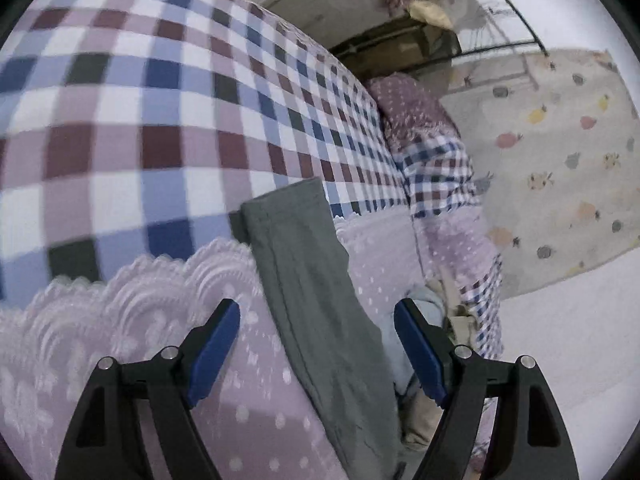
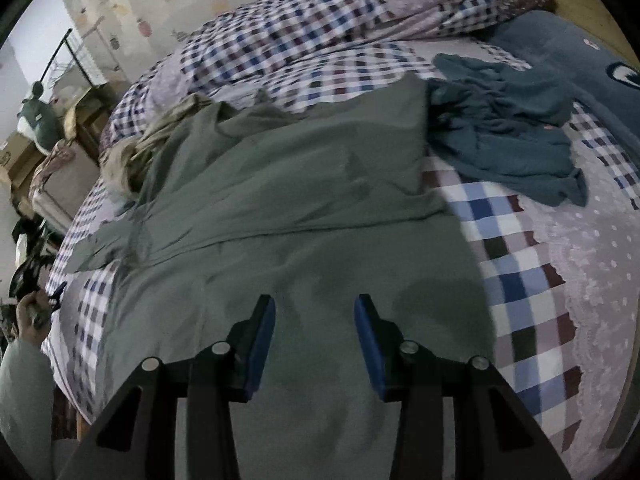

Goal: Fold clothes

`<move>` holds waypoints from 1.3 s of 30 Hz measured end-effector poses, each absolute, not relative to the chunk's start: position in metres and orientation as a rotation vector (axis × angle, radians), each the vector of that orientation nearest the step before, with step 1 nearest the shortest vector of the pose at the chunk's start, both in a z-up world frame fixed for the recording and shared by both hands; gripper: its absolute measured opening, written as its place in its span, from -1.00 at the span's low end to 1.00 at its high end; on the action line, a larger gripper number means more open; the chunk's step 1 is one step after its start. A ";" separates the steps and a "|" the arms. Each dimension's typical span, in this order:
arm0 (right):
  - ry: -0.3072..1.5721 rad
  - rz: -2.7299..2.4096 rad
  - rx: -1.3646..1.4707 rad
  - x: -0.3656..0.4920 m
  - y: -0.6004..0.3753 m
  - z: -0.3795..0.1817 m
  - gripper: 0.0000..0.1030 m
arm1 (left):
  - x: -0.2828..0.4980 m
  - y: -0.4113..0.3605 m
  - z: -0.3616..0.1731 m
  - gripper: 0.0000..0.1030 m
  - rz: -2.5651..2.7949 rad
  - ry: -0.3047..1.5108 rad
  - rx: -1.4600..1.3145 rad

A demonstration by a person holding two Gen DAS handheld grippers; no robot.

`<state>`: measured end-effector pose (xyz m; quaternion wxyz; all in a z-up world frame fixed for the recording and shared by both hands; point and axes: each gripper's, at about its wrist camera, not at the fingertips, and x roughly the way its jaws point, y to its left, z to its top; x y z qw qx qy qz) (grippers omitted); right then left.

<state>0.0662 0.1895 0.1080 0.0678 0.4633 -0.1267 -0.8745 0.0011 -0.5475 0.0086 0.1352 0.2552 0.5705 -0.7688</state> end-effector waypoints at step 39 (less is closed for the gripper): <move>-0.843 -2.377 1.047 0.003 0.275 0.086 -0.05 | -0.110 -0.067 0.248 -0.94 -3.296 0.508 1.025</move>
